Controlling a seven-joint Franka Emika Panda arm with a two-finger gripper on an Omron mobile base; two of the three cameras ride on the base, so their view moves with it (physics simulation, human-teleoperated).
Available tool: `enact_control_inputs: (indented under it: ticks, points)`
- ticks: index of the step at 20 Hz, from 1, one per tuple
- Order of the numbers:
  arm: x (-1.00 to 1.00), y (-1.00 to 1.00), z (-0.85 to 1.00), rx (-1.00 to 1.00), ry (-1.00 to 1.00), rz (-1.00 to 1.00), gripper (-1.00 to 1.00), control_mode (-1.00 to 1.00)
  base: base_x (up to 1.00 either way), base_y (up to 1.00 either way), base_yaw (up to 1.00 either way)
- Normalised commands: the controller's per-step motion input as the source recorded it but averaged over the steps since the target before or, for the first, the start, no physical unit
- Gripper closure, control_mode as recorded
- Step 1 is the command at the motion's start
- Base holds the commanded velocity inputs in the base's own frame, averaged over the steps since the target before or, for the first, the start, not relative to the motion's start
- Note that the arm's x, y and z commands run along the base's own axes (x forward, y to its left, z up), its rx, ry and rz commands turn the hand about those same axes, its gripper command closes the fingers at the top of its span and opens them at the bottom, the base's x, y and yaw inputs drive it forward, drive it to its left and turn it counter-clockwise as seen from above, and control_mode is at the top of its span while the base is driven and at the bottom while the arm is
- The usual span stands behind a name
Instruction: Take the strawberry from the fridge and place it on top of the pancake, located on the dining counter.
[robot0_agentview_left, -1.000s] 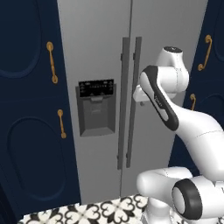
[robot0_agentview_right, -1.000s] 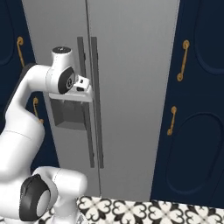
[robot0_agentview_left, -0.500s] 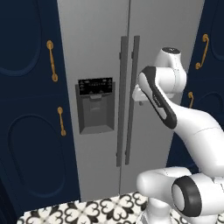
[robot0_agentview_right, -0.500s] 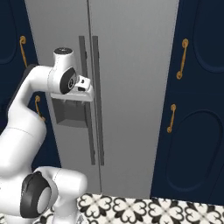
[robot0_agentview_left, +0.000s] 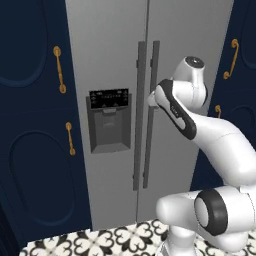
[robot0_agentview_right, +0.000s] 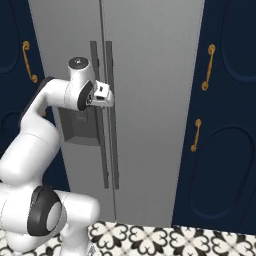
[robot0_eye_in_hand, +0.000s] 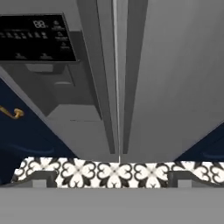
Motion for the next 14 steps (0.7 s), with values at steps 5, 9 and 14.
enact_control_inputs:
  ticks: [5,9,14]
  points:
    - [0.23,0.02,0.32,0.0,-0.22,-0.05,-1.0,-1.0,0.0,0.0,0.0]
    - [0.0,0.0,0.29,-0.01,-0.11,-0.06,-1.0,-1.0,0.0,0.0,0.0]
    - [0.13,-0.1,0.1,0.0,-0.07,-0.01,-1.0,-1.0,0.0,0.0,0.0]
